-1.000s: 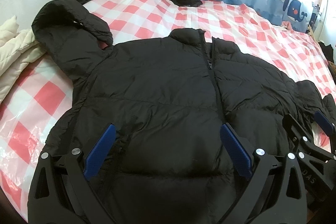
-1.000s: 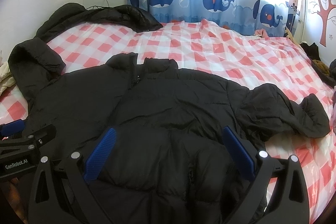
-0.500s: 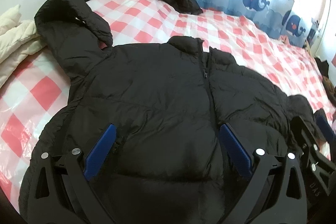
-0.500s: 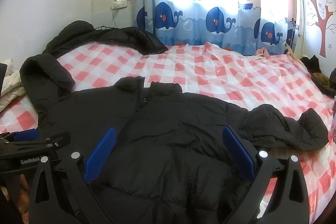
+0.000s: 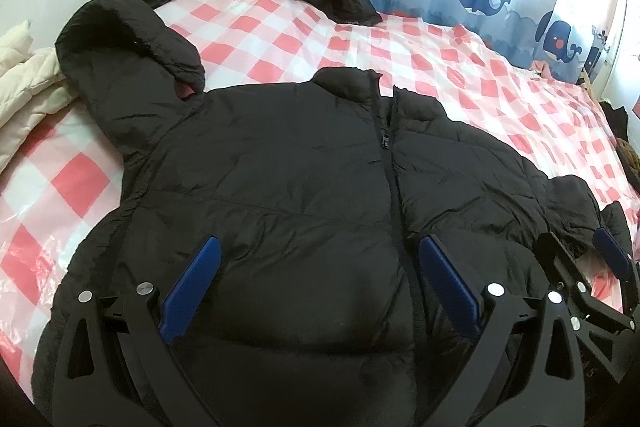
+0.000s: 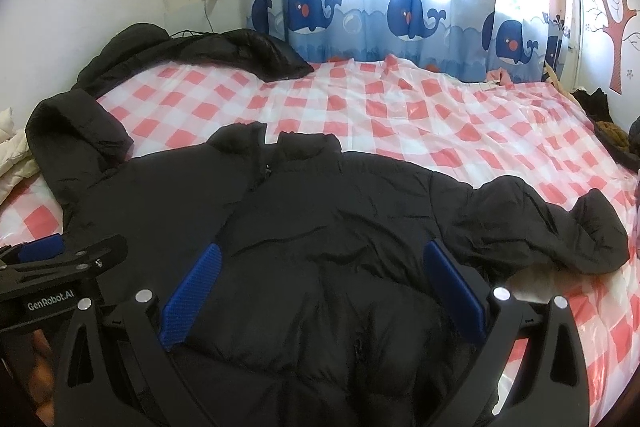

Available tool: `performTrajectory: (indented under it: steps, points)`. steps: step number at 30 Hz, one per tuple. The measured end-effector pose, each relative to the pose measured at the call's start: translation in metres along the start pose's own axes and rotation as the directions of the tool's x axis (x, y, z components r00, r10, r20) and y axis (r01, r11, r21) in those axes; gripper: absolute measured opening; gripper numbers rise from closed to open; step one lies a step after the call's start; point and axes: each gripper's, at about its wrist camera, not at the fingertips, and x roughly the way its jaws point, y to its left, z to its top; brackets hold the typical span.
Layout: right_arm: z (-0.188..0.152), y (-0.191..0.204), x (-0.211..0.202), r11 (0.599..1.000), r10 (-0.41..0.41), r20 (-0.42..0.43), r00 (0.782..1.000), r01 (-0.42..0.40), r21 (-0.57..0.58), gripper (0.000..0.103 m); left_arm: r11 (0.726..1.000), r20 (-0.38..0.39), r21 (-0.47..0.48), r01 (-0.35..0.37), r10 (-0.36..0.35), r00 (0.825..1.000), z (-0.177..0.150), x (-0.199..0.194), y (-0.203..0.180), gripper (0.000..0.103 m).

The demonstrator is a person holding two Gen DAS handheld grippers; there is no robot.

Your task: Fold large clothes

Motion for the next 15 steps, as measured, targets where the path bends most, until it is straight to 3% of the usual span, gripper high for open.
performTrajectory:
  steps: [15]
  points:
    - [-0.001,-0.008,0.008,1.0,0.009,-0.035,0.999,-0.008,0.029,0.098,1.0,-0.003,0.001,-0.001,0.001,1.0,0.001,0.008,-0.012,0.095]
